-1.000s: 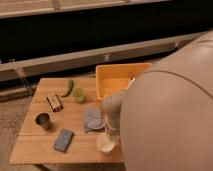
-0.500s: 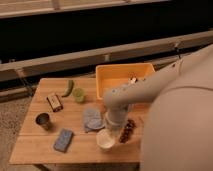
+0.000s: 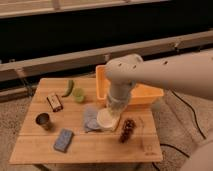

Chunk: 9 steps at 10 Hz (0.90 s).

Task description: Stack cups into tray

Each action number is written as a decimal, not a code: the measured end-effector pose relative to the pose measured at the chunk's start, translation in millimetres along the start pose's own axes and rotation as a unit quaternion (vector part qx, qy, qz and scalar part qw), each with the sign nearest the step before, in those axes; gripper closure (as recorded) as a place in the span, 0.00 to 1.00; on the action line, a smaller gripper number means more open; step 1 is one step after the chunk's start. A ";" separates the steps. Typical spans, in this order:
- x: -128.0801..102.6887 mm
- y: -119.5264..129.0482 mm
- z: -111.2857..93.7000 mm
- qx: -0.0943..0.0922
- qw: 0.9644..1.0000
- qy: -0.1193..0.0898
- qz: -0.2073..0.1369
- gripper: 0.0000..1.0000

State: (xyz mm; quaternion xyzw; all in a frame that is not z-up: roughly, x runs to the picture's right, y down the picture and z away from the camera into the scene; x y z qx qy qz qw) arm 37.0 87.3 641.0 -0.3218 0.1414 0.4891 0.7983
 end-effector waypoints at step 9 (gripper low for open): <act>-130.0 -58.9 -63.0 0.046 0.995 -0.080 0.023 1.00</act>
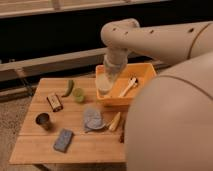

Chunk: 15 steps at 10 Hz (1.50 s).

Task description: Stack cups into tray

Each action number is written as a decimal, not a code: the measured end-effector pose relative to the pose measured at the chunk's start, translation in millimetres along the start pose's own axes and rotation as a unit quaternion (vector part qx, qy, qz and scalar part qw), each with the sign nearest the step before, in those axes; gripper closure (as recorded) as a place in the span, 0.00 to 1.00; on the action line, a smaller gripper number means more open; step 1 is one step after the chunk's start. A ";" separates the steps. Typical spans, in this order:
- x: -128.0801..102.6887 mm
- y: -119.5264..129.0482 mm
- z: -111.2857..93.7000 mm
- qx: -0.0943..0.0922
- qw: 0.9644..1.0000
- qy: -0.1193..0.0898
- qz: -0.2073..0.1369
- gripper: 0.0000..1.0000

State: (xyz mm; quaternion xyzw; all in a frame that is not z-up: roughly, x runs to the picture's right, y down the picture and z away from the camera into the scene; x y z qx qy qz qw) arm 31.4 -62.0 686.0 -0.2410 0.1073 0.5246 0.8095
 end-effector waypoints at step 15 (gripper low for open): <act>-57.2 -133.0 158.7 -0.035 0.996 0.077 0.017 1.00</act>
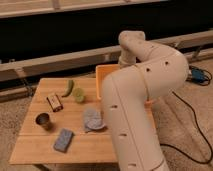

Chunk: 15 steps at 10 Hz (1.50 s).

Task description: Stack cups into tray

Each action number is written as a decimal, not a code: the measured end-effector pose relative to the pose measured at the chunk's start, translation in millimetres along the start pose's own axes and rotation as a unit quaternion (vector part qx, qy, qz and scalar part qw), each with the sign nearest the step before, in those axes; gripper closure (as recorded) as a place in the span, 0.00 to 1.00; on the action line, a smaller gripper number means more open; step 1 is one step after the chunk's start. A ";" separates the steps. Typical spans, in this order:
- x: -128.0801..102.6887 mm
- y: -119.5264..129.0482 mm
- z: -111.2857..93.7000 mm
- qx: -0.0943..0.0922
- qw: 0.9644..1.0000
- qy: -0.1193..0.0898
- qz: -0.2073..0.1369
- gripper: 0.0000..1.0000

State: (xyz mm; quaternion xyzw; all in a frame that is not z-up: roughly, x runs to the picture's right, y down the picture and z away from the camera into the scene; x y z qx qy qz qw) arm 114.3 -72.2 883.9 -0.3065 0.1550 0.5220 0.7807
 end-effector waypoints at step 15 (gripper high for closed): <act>3.9 22.6 37.0 -0.004 0.997 0.047 -0.058 0.20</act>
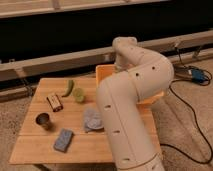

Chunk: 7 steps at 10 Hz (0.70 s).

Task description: Stack cups into tray

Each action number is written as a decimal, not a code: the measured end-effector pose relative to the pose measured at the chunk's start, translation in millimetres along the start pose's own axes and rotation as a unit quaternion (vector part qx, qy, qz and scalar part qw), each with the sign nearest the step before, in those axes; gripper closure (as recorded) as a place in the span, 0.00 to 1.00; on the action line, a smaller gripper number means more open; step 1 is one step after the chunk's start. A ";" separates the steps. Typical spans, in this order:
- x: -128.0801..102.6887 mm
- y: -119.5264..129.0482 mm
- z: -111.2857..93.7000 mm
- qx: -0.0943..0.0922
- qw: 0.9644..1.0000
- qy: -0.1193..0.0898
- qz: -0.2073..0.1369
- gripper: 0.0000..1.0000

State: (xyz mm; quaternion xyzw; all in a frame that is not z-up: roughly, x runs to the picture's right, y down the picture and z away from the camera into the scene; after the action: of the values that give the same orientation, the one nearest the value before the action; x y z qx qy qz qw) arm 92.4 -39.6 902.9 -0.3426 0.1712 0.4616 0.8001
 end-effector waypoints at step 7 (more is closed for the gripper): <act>55.2 72.4 -59.0 0.049 0.991 -0.027 -0.119 0.20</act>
State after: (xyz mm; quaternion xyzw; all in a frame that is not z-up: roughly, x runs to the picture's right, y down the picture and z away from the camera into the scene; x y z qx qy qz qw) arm 61.4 -22.4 800.4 -0.3082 0.1301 0.3630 0.8697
